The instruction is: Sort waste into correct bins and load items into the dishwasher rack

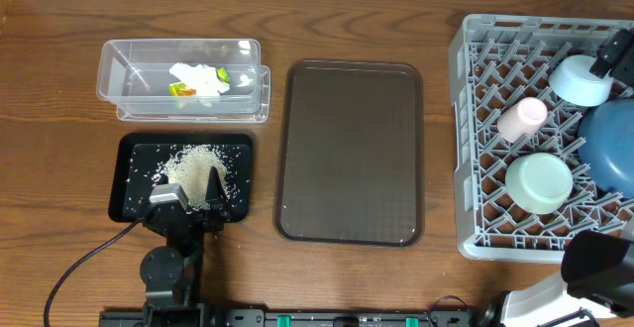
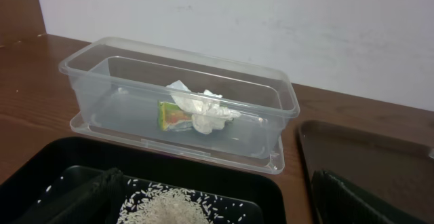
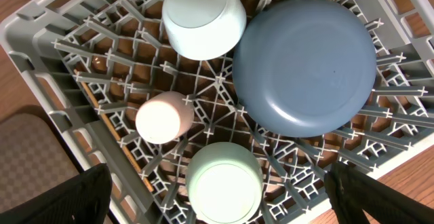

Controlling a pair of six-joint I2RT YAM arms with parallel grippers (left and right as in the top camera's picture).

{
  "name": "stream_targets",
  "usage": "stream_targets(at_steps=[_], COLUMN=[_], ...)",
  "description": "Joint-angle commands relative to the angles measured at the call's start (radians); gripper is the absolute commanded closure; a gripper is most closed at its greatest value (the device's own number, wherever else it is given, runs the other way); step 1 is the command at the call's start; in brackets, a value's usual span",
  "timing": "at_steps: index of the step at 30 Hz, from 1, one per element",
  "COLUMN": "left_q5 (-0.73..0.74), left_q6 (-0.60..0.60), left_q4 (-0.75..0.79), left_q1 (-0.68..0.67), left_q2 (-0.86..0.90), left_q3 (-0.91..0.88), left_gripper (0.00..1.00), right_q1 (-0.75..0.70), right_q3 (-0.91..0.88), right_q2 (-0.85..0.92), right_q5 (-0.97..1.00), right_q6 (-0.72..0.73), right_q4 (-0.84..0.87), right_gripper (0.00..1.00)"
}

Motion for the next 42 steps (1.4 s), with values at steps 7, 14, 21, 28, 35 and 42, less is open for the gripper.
stream_targets(at_steps=[7, 14, 21, 28, 35, 42], left_q5=[-0.02, -0.02, -0.02, -0.02, -0.02, -0.02], left_q6=[0.017, 0.017, 0.017, 0.017, 0.017, 0.017], left_q4=[-0.045, -0.045, -0.045, -0.045, -0.045, -0.045], left_q1=[0.004, 0.004, 0.004, 0.004, 0.004, 0.004], left_q2=[-0.006, -0.006, -0.006, -0.006, -0.006, -0.006], left_q3=[-0.013, -0.013, -0.013, -0.013, -0.013, -0.013], left_gripper=[0.1, 0.1, 0.1, 0.1, 0.1, 0.1], right_q1=[-0.005, 0.029, 0.087, 0.198, 0.312, 0.358], right_q3=[0.002, 0.002, 0.002, 0.002, 0.0, -0.171], right_q2=[0.003, -0.083, -0.247, -0.417, -0.584, -0.775], right_q5=[0.011, 0.011, 0.011, 0.011, 0.06, 0.042], right_q6=[0.016, 0.016, 0.016, 0.016, 0.008, 0.008], right_q4=[0.0, 0.0, 0.0, -0.001, 0.018, 0.144], right_gripper=[0.01, 0.01, 0.01, 0.01, 0.01, 0.01])
